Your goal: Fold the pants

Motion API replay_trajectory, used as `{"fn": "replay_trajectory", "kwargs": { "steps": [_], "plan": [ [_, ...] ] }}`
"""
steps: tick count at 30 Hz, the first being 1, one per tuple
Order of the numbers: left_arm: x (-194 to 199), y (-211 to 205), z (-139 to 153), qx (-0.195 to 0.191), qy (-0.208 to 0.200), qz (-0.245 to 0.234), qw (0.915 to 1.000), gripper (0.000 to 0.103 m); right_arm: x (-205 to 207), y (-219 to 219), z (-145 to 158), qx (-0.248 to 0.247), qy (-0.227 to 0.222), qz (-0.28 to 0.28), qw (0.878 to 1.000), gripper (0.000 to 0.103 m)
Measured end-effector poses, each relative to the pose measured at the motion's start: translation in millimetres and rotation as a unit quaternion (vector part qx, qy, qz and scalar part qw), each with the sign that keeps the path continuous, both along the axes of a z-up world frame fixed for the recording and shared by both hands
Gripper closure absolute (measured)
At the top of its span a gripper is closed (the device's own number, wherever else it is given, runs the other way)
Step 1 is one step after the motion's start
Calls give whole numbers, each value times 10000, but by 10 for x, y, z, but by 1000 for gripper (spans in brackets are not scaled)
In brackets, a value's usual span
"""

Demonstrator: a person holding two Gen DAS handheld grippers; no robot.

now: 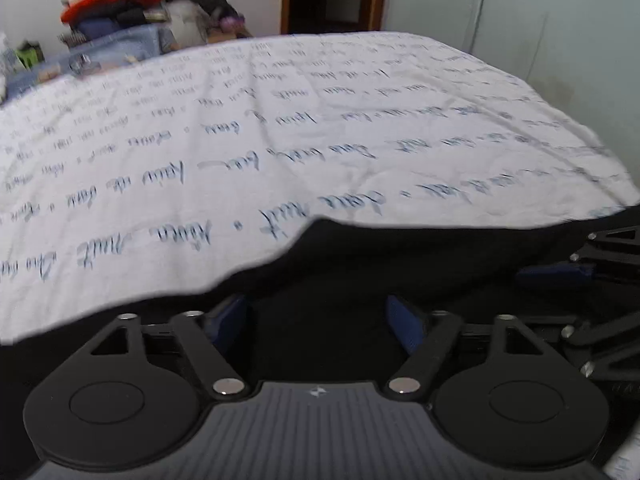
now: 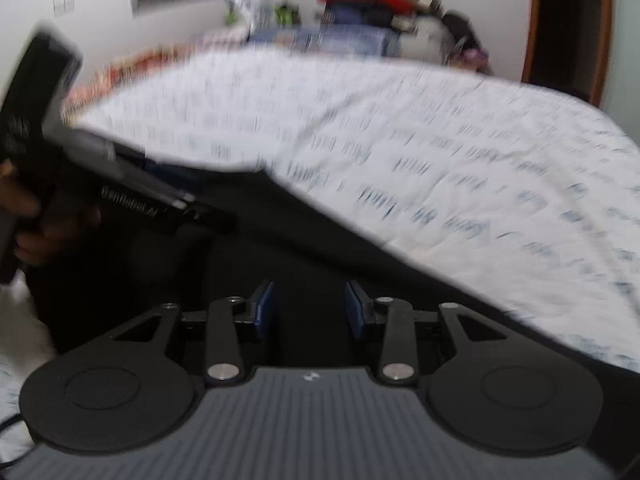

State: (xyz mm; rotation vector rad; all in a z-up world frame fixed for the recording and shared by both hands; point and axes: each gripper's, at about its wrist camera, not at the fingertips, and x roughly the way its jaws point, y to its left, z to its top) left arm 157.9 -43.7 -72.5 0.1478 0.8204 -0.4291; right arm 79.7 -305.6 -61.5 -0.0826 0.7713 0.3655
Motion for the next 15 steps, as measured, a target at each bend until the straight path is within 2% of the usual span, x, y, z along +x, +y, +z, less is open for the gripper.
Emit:
{"fn": "replay_trajectory", "kwargs": {
  "steps": [1, 2, 4, 6, 7, 9, 11, 13, 14, 15],
  "plan": [
    [40, -2, -16, 48, -70, 71, 9999, 12, 88, 76, -78, -137, -45, -11, 9999, 62],
    [64, 20, 0, 62, -98, 207, 9997, 13, 170, 104, -109, -152, -134, -53, 9998, 57],
    [1, 102, 103, 5, -207, 463, 9987, 13, 288, 73, -39, 75, -80, -403, 9991, 45],
    [-160, 208, 221, 41, -458, 438, 9980, 13, 258, 79, 104, 104, -300, -890, 9955, 20],
    [-254, 269, 257, 109, -556, 449, 9974, 13, 174, 59, 178, 91, -463, -923, 9946, 15],
    [-422, 412, 269, 276, -633, 532, 9962, 12, -23, 126, 285, 132, -702, -626, 9955, 13],
    [-525, 549, 198, 490, -583, 661, 9949, 11, -150, 237, 278, 87, -619, -260, 9977, 13],
    [-573, 657, 64, 727, -534, 732, 9932, 9, -163, 372, 163, -101, -439, -46, 9990, 12],
    [-612, 705, 30, 727, -582, 686, 9933, 9, -100, 438, 46, -253, -276, 0, 9993, 11],
    [-665, 745, 38, 747, -640, 664, 9929, 9, -10, 511, -99, -447, -111, 27, 9989, 2]
  ]
}}
